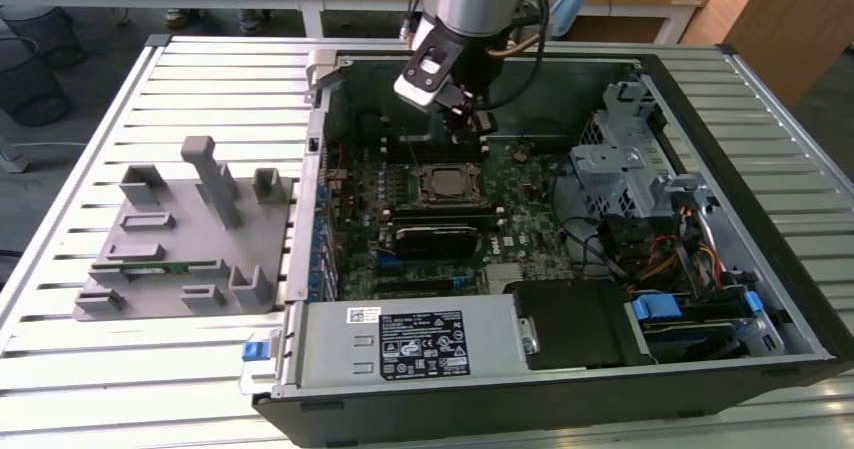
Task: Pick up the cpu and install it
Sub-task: 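Install the first cpu locking lever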
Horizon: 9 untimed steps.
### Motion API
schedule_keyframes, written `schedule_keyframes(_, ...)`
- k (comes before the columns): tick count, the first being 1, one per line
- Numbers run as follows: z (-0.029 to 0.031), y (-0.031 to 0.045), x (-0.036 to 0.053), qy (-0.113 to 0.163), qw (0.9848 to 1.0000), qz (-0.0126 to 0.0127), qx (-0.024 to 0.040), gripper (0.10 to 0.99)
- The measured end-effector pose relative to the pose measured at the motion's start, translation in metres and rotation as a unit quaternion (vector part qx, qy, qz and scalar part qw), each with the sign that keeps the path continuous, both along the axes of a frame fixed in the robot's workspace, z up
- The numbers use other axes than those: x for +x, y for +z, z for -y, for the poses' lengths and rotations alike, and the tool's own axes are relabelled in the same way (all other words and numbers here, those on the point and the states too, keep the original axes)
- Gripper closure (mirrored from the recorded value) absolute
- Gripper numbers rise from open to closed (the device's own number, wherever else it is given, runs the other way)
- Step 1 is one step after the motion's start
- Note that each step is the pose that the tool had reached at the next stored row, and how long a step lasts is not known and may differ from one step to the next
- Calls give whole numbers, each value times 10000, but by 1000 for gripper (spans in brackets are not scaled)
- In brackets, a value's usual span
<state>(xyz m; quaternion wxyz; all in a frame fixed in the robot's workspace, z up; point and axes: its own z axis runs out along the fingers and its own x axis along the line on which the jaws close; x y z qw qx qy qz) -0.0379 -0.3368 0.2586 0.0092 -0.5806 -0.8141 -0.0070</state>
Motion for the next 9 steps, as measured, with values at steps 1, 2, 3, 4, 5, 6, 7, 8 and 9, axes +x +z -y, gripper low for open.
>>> schedule_keyframes(1, 0, -1, 0, 90, 10000, 0, 0, 980)
schedule_keyframes(2, 0, -3, 0, 180, 9998, 0, 0, 980)
schedule_keyframes(3, 0, -4, 0, 269, 9996, 0, 0, 980)
schedule_keyframes(4, 0, -5, 0, 360, 9994, 0, 0, 980)
schedule_keyframes(5, 0, -6, 0, 449, 9990, 0, -1, 980)
schedule_keyframes(6, 0, -7, 0, 545, 9985, -1, -1, 980)
schedule_keyframes(7, 0, -8, 0, 633, 9980, 0, 0, 980)
schedule_keyframes(8, 0, -8, 0, 719, 9974, 0, 0, 980)
schedule_keyframes(9, 0, -9, 0, 804, 9968, 0, -1, 980)
